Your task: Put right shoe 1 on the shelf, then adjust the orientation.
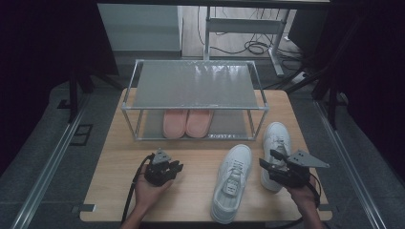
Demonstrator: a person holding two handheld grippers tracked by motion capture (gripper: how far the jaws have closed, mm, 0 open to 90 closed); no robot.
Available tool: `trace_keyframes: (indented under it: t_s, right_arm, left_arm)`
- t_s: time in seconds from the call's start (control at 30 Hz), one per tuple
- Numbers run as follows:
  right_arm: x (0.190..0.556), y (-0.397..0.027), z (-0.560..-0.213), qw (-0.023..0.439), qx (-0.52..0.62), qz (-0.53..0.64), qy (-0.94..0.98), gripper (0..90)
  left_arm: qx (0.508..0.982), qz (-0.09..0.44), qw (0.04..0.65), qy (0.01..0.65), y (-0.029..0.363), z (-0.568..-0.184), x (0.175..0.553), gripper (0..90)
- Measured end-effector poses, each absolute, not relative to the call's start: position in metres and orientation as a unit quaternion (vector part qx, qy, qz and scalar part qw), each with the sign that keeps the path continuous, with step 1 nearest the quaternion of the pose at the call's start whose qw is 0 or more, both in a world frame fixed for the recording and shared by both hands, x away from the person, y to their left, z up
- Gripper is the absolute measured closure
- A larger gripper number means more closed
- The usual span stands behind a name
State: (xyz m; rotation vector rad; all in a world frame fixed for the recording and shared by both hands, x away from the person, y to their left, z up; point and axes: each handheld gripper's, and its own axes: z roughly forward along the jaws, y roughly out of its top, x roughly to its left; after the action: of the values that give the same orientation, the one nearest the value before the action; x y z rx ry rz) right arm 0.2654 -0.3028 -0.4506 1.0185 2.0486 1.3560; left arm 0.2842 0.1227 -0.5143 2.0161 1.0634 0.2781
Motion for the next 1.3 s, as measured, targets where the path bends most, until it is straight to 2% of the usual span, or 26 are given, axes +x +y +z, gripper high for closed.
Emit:
trace_keyframes:
  t_s: [0.17, 0.27, 0.83, 1.03, 1.3]
  right_arm:
    - [0.265, -0.299, -0.451, 0.225, 0.373, 0.496, 0.751, 44.3]
    - [0.265, -0.299, -0.450, 0.222, 0.372, 0.497, 0.752, 44.7]
    - [0.255, -0.283, -0.444, 0.207, 0.351, 0.509, 0.759, 50.4]
    - [0.249, -0.277, -0.442, 0.201, 0.340, 0.509, 0.765, 60.2]
    - [0.239, -0.263, -0.443, 0.195, 0.331, 0.495, 0.779, 80.1]
  left_arm:
    - [0.800, 0.108, 0.404, 0.431, 0.130, -0.515, 0.282, 57.2]
    - [0.802, 0.096, 0.403, 0.430, 0.134, -0.515, 0.282, 53.7]
    - [0.790, 0.108, 0.422, 0.432, 0.154, -0.505, 0.280, 41.5]
    - [0.787, 0.104, 0.426, 0.434, 0.157, -0.503, 0.280, 39.7]
    - [0.782, 0.115, 0.426, 0.441, 0.160, -0.501, 0.279, 38.7]
